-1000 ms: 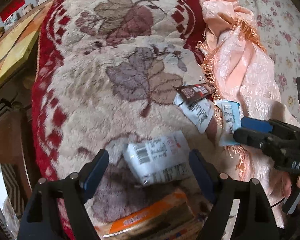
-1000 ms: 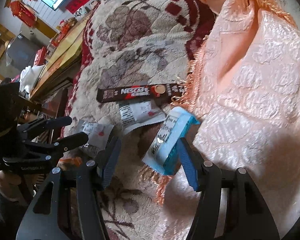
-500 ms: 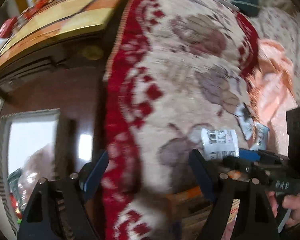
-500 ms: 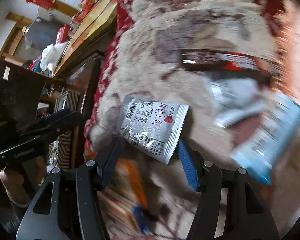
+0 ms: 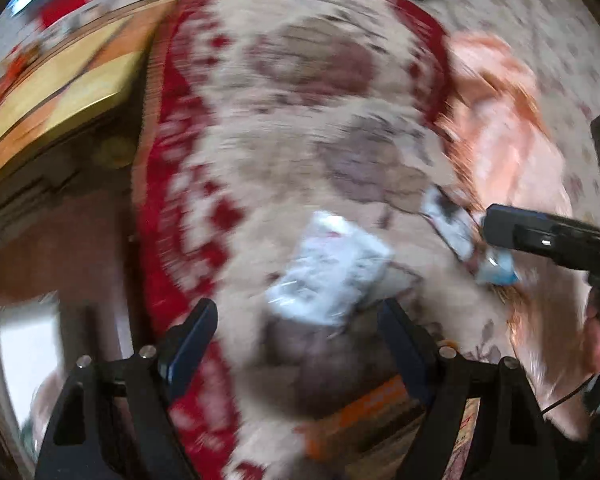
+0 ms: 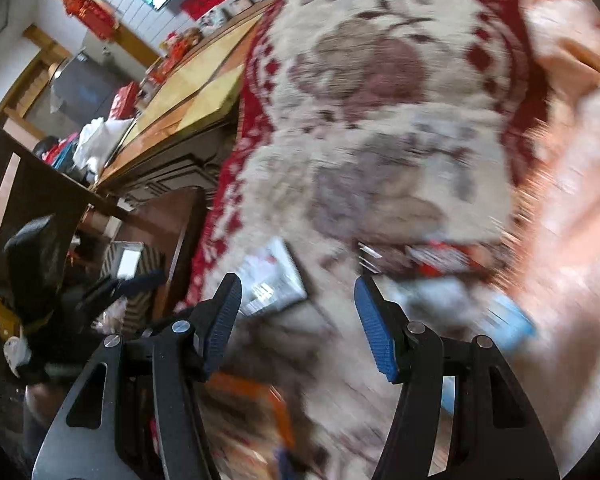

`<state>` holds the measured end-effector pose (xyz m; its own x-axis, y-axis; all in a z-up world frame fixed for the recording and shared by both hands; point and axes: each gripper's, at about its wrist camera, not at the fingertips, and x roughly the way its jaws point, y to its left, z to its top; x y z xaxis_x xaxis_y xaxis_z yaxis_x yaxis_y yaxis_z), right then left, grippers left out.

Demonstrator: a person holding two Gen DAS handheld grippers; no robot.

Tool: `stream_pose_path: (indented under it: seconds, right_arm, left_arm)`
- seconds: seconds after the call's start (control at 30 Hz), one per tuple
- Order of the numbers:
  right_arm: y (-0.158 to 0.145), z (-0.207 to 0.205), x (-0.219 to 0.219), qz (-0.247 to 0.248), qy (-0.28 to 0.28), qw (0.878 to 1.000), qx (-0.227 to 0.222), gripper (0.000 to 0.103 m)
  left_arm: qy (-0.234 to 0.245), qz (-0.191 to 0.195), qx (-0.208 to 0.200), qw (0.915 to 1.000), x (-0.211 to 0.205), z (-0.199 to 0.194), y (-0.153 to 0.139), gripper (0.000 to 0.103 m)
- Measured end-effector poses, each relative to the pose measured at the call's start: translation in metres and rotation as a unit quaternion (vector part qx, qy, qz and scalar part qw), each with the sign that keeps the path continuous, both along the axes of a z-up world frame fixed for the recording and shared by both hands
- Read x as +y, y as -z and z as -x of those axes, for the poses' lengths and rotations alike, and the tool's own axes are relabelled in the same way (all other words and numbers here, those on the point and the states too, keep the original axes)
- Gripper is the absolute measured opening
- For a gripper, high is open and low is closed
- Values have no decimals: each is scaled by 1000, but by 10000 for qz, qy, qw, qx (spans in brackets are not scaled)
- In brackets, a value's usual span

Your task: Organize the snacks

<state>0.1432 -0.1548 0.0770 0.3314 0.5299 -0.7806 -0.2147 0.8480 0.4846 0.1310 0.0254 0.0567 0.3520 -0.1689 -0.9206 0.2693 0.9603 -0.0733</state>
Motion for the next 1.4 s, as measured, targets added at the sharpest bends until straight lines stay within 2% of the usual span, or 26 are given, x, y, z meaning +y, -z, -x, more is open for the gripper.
stream_pose_path:
  seconds: [0.13, 0.4, 0.5, 0.63, 0.7, 0.77, 0.8, 0.83, 0.87, 0.93, 1.1, 1.17, 1.4]
  right_arm:
    - [3, 21, -43, 103, 323, 9994, 63, 67]
    - [21, 31, -87, 148, 891, 9952, 388, 68]
    - [32, 26, -88, 155, 1020, 9931, 560, 68]
    - [46, 13, -69, 836, 845, 9911, 599, 67]
    - [52, 9, -62, 874, 708, 9924, 505, 67]
    - [57, 6, -57, 983, 553, 9930, 359, 45]
    - [60, 6, -59, 1064, 521, 9923, 357, 29]
    - [61, 7, -62, 973, 502, 9934, 348, 29]
    - [60, 9, -66, 864, 480, 9945, 337, 29]
    - [57, 14, -72, 814, 462, 9952, 270, 28]
    - [30, 29, -75, 564, 370, 9977, -52, 28]
    - [22, 35, -73, 514, 315, 9981, -113, 28]
    - [6, 55, -47, 337, -18, 9992, -217, 29]
  left_arm:
    - [354, -235, 47, 9991, -20, -13, 16, 84]
    - [333, -200, 173, 9991, -23, -24, 29, 84]
    - [266, -127, 168, 9994, -26, -26, 30, 84]
    - [269, -283, 138, 9991, -33, -26, 33, 84]
    - [281, -332, 156, 9989, -36, -28, 36, 84]
    - [265, -380, 189, 9987, -39, -29, 40, 84]
    - [237, -362, 221, 9988, -39, -30, 41, 78]
    - [214, -334, 234, 9989, -39, -30, 43, 67]
    - [201, -331, 182, 9991, -39, -29, 43, 64]
    - [174, -275, 133, 9994, -38, -29, 41, 52]
    - [36, -110, -9, 9999, -29, -20, 31, 52]
    - [-154, 8, -45, 9999, -19, -16, 25, 52]
    - [-608, 110, -459, 9970, 6, 16, -15, 52]
